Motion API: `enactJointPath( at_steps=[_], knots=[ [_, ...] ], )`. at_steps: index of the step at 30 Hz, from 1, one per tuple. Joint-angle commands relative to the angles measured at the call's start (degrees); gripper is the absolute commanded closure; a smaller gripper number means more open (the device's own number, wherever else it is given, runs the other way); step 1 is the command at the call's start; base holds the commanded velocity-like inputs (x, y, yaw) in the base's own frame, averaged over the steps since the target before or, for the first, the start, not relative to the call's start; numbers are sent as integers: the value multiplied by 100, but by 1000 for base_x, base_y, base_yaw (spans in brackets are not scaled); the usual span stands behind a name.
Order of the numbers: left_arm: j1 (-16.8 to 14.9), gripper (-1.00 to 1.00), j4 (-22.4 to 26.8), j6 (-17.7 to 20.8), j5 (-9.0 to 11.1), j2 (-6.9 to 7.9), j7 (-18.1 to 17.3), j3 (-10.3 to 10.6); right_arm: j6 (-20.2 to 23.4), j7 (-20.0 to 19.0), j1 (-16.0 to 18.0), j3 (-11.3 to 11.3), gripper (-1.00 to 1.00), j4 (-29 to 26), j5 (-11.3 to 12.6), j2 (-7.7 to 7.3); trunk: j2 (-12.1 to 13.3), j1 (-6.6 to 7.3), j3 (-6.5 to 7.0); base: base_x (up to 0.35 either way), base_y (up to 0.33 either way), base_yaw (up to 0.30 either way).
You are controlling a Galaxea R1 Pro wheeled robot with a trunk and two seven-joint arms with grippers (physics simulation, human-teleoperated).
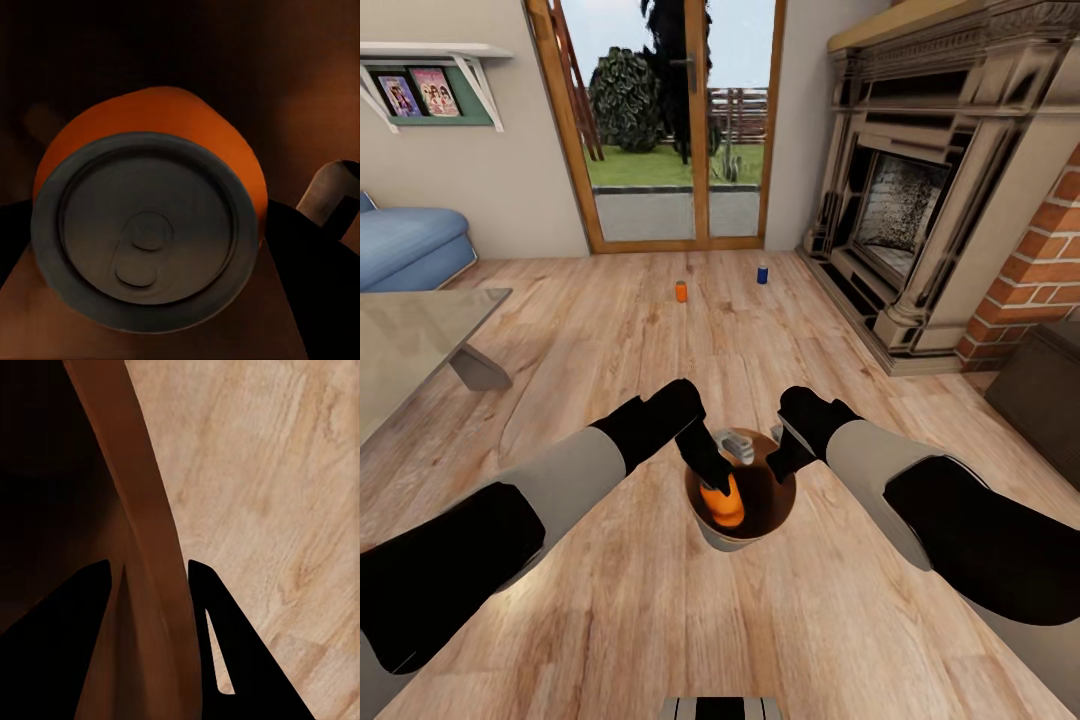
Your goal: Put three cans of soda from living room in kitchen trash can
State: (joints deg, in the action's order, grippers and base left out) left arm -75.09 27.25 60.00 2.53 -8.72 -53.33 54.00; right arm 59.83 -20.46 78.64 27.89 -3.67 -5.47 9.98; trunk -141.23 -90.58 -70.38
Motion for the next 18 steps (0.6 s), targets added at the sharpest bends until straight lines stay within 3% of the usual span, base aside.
enactJointPath(
  at_steps=[1,18],
  knots=[
    [5,100,-1,0,-38,1,13,5,17,-2,2,-99,100,1,125,2,0,1,1,0,0,0],
    [21,100,-7,0,-38,2,181,5,17,-2,2,-99,100,6,125,2,0,1,1,0,0,0]
  ],
)
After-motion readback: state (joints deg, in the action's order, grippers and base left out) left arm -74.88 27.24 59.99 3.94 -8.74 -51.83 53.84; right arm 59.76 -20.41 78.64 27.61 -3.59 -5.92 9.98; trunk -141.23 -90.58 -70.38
